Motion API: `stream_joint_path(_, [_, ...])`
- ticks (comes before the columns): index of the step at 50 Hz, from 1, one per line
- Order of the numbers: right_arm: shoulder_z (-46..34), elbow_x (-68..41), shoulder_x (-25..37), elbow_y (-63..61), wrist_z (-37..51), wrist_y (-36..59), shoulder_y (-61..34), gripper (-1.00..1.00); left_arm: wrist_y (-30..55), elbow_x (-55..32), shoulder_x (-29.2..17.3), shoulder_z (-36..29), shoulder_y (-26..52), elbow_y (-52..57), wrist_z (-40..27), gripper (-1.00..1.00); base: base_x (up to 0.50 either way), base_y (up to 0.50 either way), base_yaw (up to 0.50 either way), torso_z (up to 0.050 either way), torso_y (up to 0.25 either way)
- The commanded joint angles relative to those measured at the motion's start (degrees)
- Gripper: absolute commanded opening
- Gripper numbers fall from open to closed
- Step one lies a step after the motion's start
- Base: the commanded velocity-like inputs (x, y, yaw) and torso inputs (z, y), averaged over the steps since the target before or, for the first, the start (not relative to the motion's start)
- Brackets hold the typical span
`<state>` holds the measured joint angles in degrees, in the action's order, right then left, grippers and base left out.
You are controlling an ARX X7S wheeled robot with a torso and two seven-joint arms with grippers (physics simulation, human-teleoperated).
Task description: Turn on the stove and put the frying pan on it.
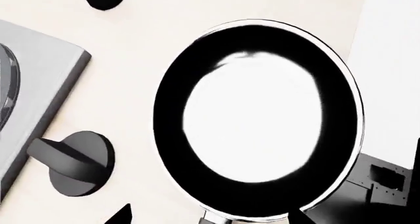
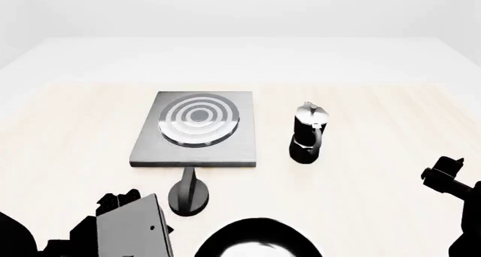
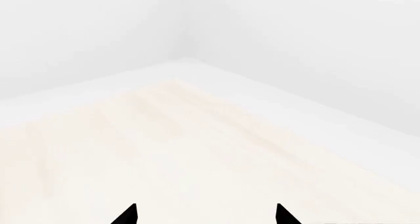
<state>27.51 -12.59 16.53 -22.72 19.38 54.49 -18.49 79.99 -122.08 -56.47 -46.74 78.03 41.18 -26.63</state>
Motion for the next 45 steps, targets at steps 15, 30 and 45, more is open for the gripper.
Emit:
stream_joint_path(15, [-0.55,0.49,0.26,0.32,1.25,0.6,0.34,1.0,0.59,-1.65,-5.04,-6.91,-5.1,0.6,-2.23,1.0,0.0,0.0,0.0,0.0,0.0])
stream_joint_path(30, [-1.18,0.6,0.61,0.9,1.59,1.02,0.22,1.0,1.79,0.51,-5.65,-7.99,-5.15,-1.01,-2.22,1.0,0.0,0.0,0.0,0.0,0.0])
stream_joint_path(45, [-1.69,0.62,0.72,0.9,1.77,0.74,0.5,1.0,1.82,0.83,-4.23,-11.04,-7.4,-1.86,-1.76,1.0,0.0,0.0,0.0,0.0,0.0])
